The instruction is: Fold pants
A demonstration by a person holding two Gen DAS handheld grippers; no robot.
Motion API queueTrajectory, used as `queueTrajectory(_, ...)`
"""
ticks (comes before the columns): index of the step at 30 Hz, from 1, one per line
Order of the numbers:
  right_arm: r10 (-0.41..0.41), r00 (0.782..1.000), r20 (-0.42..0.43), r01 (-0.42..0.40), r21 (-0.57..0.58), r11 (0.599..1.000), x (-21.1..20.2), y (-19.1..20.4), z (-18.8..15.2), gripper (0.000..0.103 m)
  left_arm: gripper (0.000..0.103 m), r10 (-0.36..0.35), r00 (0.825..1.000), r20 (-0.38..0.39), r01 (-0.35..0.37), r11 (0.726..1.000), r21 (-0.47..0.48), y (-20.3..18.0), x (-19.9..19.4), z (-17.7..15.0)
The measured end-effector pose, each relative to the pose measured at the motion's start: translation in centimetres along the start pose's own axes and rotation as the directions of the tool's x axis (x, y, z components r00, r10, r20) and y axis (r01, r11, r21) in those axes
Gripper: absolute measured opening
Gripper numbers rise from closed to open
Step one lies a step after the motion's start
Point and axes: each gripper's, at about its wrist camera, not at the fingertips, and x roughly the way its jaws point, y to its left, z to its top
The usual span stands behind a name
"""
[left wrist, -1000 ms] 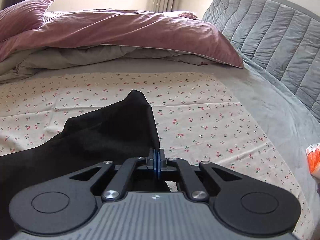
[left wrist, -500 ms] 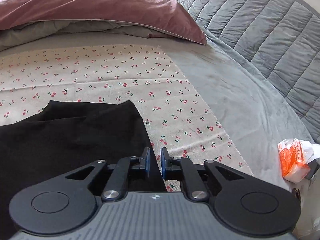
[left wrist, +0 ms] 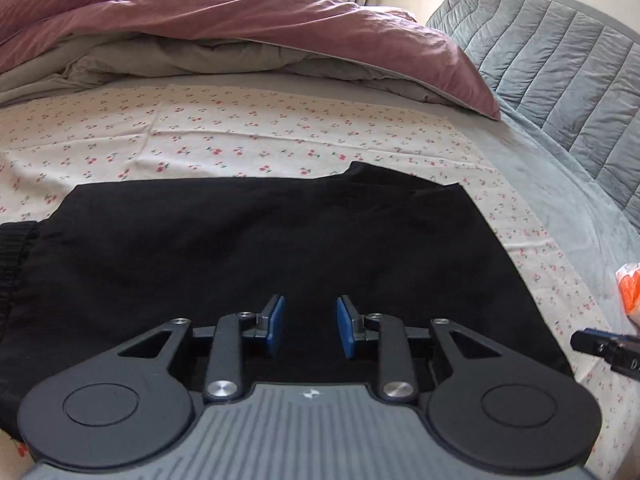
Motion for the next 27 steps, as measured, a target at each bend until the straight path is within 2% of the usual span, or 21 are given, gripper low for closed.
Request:
queueTrajectory(3,0.08,0.996,-0.034,-0.083,-0.08,0.993,0.8,3.6,0.1,0.016,0.036,0.017,1.0,-0.004,-0.017,1.0,0.002,2.0,-0.4,-1.9)
queueTrajectory(5,0.114,0.991,-0.075,-0.124,-0.143,0.982,1.6,6.0,-0.5,0.016,0.036,0.032,0.999,-0.005,-0.032,0.999,0.037,2.7,-0.8,-2.9)
queueTrajectory(6,0.122,0.988,-0.097,-0.138,-0.184,0.973,2.1,7.4,-1.0,0.022,0.036,0.039,0.999,0.0,-0.039,0.997,0.06,2.8,-1.1,-3.3)
queueTrajectory(10,0.121,0.977,-0.176,-0.176,-0.349,0.92,3.5,12.1,-3.0,0.025,0.041,0.042,0.999,0.014,-0.044,0.989,0.142,2.7,-2.1,-4.3)
queueTrajectory(13,0.08,0.982,-0.169,-0.15,-0.46,0.875,3.3,13.8,-4.4,0.025,0.044,0.039,0.999,-0.002,-0.038,0.984,0.172,3.0,-2.7,-4.8)
queueTrajectory(15,0.093,0.977,-0.193,-0.171,-0.441,0.881,2.7,13.2,-4.7,0.025,0.048,0.03,0.999,-0.015,-0.027,0.982,0.188,3.1,-3.2,-5.1)
queueTrajectory(17,0.101,0.976,-0.195,-0.178,-0.436,0.882,2.1,12.5,-5.0,0.025,0.058,-0.005,1.0,-0.015,0.008,0.98,0.197,3.5,-3.5,-5.6)
queueTrajectory(19,0.105,0.98,-0.168,-0.169,-0.435,0.885,1.7,12.3,-4.9,0.026,0.06,-0.024,1.0,-0.007,0.025,0.984,0.179,3.8,-3.5,-6.1)
queueTrajectory(21,0.153,0.978,-0.143,-0.198,-0.397,0.896,1.6,12.8,-4.2,0.026,0.06,-0.013,1.0,-0.008,0.015,0.984,0.18,3.3,-3.5,-6.2)
queueTrajectory(23,0.236,0.963,-0.13,-0.267,-0.345,0.9,1.5,13.6,-3.4,0.026,0.06,-0.028,1.0,-0.012,0.03,0.984,0.175,3.2,-3.8,-5.9)
queueTrajectory(25,0.304,0.941,-0.146,-0.336,-0.327,0.883,2.0,14.7,-2.9,0.028,0.06,-0.037,0.999,-0.006,0.037,0.988,0.152,3.7,-4.1,-5.5)
queueTrajectory(27,0.306,0.929,-0.209,-0.361,-0.327,0.873,3.0,15.8,-3.1,0.031,0.06,-0.031,1.0,0.0,0.03,0.992,0.126,4.5,-4.1,-5.1)
